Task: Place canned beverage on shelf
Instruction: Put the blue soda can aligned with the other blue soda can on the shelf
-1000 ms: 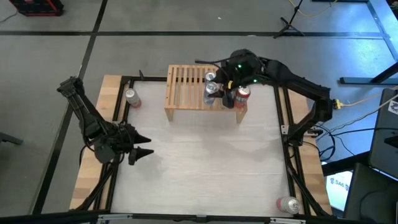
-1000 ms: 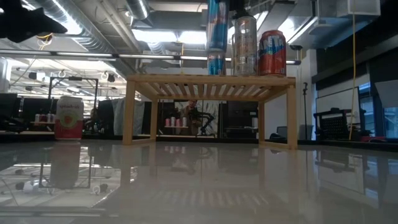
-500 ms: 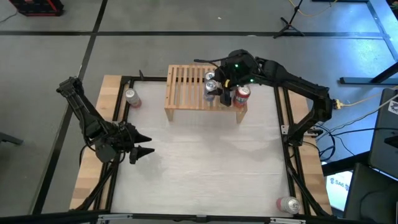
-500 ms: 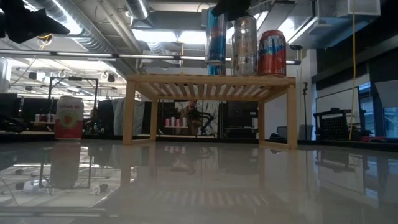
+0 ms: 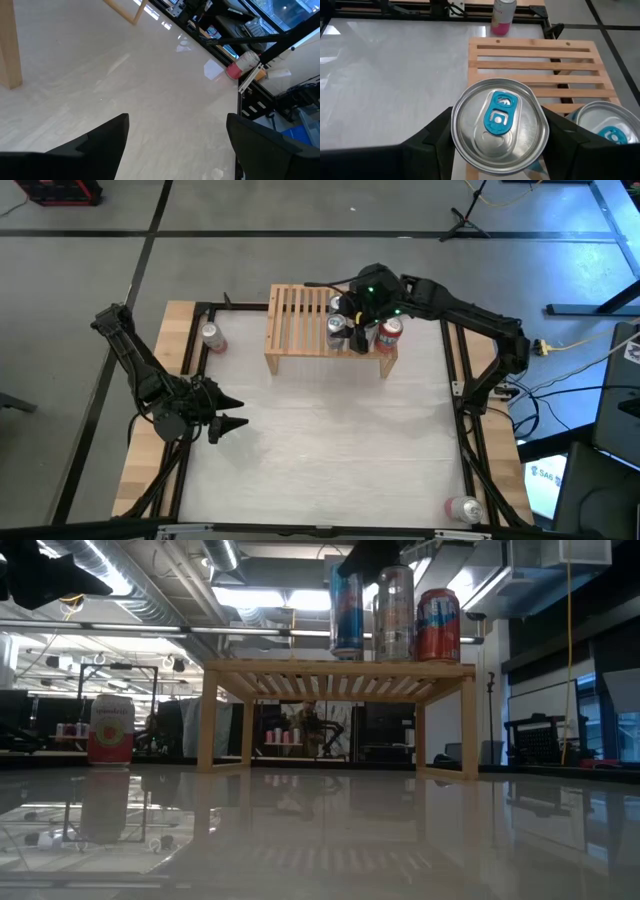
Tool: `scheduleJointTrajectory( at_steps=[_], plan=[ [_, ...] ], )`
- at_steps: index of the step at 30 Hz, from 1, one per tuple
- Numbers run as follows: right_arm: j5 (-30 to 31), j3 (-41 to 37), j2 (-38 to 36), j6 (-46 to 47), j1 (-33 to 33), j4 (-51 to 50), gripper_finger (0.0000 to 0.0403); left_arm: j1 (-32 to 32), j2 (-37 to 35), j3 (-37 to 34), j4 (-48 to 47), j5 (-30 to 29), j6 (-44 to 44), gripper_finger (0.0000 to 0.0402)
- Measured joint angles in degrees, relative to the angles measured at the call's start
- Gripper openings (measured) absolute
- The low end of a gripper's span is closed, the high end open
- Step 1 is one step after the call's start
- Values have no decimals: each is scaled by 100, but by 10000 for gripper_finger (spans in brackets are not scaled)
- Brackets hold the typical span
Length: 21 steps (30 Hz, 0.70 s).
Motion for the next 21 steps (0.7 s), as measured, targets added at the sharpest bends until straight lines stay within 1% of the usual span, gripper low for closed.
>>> scheduleJointTrajectory(
  at_steps=[9,21],
  plan=[
    [0,7,55,15,0,-124,206,0,0,0,0,1,2,324],
    [187,7,116,6,0,-81,206,0,1,0,1,2,0,324]
  ],
)
